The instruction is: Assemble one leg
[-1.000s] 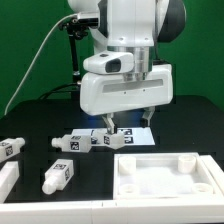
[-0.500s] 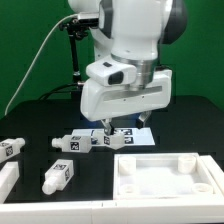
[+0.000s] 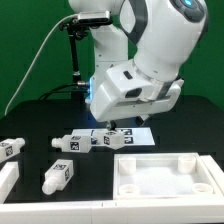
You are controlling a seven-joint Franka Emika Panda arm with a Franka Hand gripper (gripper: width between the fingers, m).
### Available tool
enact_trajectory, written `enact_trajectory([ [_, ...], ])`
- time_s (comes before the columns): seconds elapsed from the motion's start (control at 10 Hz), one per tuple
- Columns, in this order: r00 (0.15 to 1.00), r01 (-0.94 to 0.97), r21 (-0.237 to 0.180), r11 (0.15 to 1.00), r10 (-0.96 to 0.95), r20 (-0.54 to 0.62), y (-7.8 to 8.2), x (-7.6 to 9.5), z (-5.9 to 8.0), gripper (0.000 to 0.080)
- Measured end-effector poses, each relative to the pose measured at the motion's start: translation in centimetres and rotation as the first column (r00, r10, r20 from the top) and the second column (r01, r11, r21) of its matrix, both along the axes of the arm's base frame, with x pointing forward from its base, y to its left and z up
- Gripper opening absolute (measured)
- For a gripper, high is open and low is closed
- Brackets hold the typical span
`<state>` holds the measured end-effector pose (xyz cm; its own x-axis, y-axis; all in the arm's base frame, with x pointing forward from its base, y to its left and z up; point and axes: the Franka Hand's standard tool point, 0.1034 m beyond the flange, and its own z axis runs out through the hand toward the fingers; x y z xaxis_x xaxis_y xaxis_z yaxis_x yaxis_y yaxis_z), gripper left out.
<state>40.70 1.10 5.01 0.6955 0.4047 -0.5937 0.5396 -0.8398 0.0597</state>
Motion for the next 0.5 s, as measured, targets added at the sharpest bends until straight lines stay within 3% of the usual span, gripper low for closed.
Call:
enact_trajectory([
  [0.1, 0.999, 0.003, -0.025, 1.0, -0.004, -0.043, -0.3, -0.2, -0.3, 0.0649],
  [0.2, 0.987, -0.005, -0.104, 0.995, -0.012, -0.158, -2.2, -1.5, -0.5, 0.0649],
  [0.3, 0.978, 0.008, -0.15, 0.989, -0.04, -0.206, -2.7, -1.7, -1.1, 0.0649],
  [0.5, 0.981, 0.005, -0.14, 0.99, -0.032, -0.192, -2.5, -1.3, -1.1, 0.0649],
])
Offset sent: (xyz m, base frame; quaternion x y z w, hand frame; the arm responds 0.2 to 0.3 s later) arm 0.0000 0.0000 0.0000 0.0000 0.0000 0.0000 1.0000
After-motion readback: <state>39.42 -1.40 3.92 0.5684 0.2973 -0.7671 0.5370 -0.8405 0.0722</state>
